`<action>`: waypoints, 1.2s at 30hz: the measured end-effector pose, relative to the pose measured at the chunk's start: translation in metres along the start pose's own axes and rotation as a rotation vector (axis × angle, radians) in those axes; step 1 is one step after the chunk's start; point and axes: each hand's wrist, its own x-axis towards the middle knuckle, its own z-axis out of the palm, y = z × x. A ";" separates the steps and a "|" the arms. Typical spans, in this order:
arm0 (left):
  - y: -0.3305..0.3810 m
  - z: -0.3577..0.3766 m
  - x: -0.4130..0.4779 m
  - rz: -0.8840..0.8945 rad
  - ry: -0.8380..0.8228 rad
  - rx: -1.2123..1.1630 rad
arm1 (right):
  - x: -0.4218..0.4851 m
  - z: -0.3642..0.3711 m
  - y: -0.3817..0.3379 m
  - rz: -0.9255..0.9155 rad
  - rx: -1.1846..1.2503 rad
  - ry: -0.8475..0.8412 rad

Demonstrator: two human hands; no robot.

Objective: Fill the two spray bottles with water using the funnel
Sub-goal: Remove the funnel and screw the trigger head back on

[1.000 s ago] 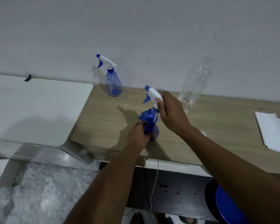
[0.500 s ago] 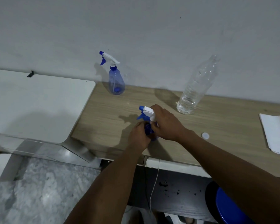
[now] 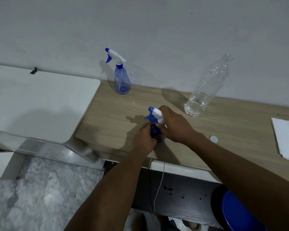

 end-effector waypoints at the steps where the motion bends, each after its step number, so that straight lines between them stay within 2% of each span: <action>1: -0.001 0.001 0.000 0.002 -0.002 0.007 | 0.002 0.000 -0.001 0.001 -0.021 -0.012; 4: -0.002 0.003 0.000 -0.004 -0.003 0.016 | 0.005 0.004 -0.004 0.006 -0.074 -0.004; 8: -0.003 0.005 0.000 -0.010 0.020 0.018 | 0.011 0.011 -0.004 0.105 -0.149 0.034; 11: -0.003 0.005 0.001 0.009 0.032 0.006 | 0.008 0.016 -0.002 0.029 -0.179 0.088; 14: -0.003 0.004 0.001 0.027 0.038 0.034 | 0.009 0.015 -0.002 0.044 -0.092 0.066; 18: -0.003 0.005 0.001 -0.016 0.007 0.047 | 0.009 0.018 0.001 0.078 -0.225 0.145; 22: -0.004 0.006 0.001 0.020 0.029 0.034 | 0.009 0.020 0.003 0.061 -0.086 0.114; 27: -0.006 0.006 0.002 -0.009 -0.013 -0.017 | 0.009 0.022 0.005 0.035 -0.098 0.167; 30: -0.007 0.004 0.000 0.014 -0.011 -0.088 | 0.008 0.021 0.009 0.012 -0.006 0.102; 33: -0.006 0.005 -0.001 -0.029 -0.011 -0.086 | 0.010 0.024 0.010 0.047 -0.073 0.137; 36: -0.004 0.005 -0.002 -0.013 -0.001 -0.132 | 0.010 0.023 0.012 0.001 -0.059 0.128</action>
